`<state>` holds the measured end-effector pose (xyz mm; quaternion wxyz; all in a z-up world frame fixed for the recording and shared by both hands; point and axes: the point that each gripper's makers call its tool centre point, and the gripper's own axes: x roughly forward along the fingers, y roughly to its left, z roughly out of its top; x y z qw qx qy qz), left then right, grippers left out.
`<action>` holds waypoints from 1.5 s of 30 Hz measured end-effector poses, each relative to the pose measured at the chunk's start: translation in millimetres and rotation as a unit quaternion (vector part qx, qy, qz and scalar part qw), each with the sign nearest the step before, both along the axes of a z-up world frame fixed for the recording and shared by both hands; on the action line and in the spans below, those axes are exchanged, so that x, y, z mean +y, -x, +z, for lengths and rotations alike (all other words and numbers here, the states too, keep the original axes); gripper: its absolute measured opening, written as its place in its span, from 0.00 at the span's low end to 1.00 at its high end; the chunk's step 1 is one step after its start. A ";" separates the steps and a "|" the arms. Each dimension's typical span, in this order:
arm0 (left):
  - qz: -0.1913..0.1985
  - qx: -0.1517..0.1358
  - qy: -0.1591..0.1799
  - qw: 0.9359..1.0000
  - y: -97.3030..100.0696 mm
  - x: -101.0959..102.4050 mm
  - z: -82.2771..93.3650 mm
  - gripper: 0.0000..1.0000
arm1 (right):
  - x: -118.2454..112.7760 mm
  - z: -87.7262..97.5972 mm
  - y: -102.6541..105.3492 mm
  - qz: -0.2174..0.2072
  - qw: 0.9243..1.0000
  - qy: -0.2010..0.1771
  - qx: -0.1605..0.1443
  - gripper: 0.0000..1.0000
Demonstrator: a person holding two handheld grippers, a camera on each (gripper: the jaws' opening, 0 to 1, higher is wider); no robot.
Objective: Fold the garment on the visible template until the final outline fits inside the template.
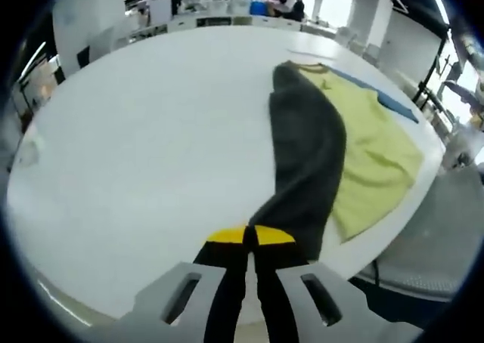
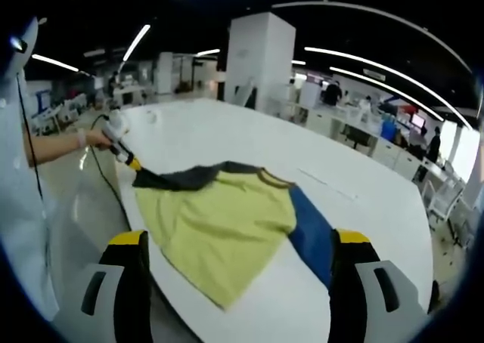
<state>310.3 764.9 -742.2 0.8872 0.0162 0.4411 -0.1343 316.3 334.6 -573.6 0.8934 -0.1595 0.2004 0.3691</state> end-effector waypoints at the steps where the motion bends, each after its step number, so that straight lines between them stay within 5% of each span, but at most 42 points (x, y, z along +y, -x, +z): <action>1: 0.002 -0.001 -0.002 1.000 -1.2 2.9 -0.8 0.00 | 0.2 0.4 -0.1 0.000 1.000 0.000 0.000 0.99; 13: 0.048 -0.020 -0.018 0.998 -20.3 43.0 6.6 0.00 | 3.4 0.7 -0.6 -0.003 1.000 0.003 0.001 0.98; 45: 0.073 -0.062 -0.058 0.994 -74.2 115.5 11.0 0.00 | 13.2 0.5 0.7 -0.033 0.999 0.012 0.006 1.00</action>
